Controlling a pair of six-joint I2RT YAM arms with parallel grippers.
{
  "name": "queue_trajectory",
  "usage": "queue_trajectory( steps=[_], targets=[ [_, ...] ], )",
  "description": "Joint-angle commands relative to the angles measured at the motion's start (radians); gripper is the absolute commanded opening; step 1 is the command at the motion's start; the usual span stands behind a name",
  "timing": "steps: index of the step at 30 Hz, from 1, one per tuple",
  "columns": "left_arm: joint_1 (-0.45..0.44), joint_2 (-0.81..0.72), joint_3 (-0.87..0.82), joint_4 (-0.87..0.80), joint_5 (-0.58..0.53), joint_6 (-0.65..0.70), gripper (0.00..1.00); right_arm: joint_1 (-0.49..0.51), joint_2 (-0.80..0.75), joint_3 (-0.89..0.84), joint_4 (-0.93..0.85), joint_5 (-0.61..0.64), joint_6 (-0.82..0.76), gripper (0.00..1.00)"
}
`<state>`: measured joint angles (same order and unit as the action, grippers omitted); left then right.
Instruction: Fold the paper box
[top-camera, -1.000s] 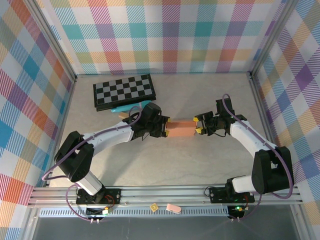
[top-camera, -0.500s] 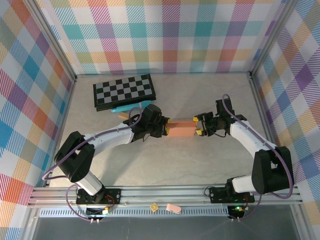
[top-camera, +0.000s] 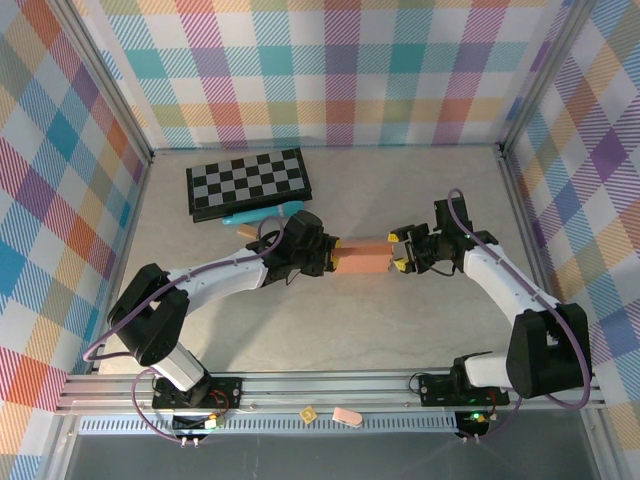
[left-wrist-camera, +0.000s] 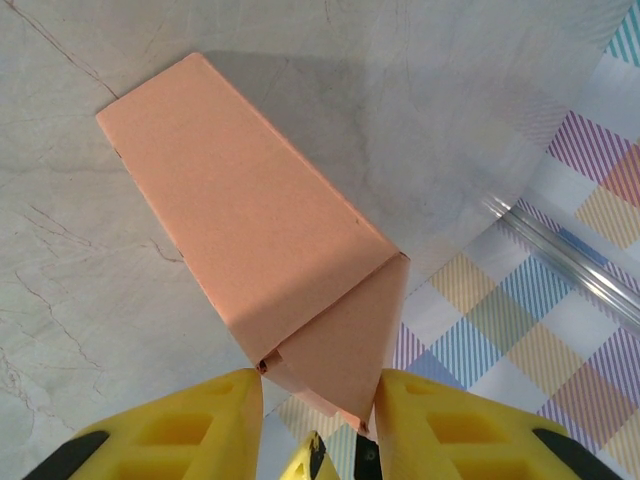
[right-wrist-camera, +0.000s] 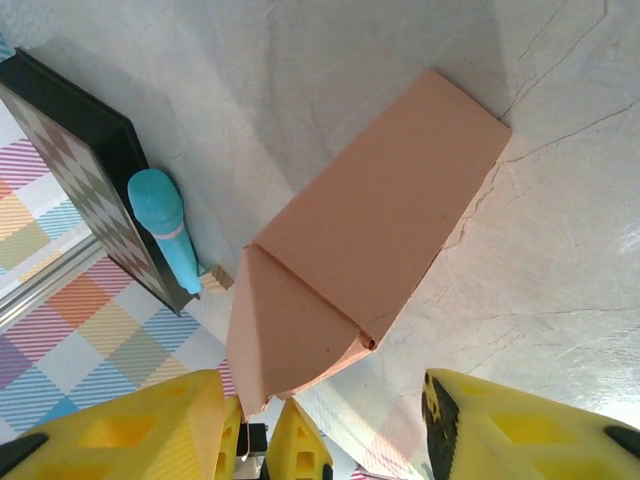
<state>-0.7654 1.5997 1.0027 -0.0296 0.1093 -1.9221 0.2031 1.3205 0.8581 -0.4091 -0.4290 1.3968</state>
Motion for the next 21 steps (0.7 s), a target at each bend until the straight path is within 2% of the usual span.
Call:
queue_trajectory(
  steps=[1, 9, 21],
  targets=[
    [-0.018, 0.006, -0.035, -0.09, -0.01, -0.011, 0.34, 0.0, -0.015, -0.017, -0.019, -0.007, -0.017, 0.52],
    [-0.022, 0.004, -0.036, -0.094, -0.011, -0.011, 0.33, -0.001, -0.049, -0.066, -0.037, 0.012, -0.03, 0.46],
    [-0.024, 0.006, -0.046, -0.069, -0.014, -0.011, 0.31, -0.001, 0.006, -0.084, -0.056, 0.045, -0.079, 0.39]
  ],
)
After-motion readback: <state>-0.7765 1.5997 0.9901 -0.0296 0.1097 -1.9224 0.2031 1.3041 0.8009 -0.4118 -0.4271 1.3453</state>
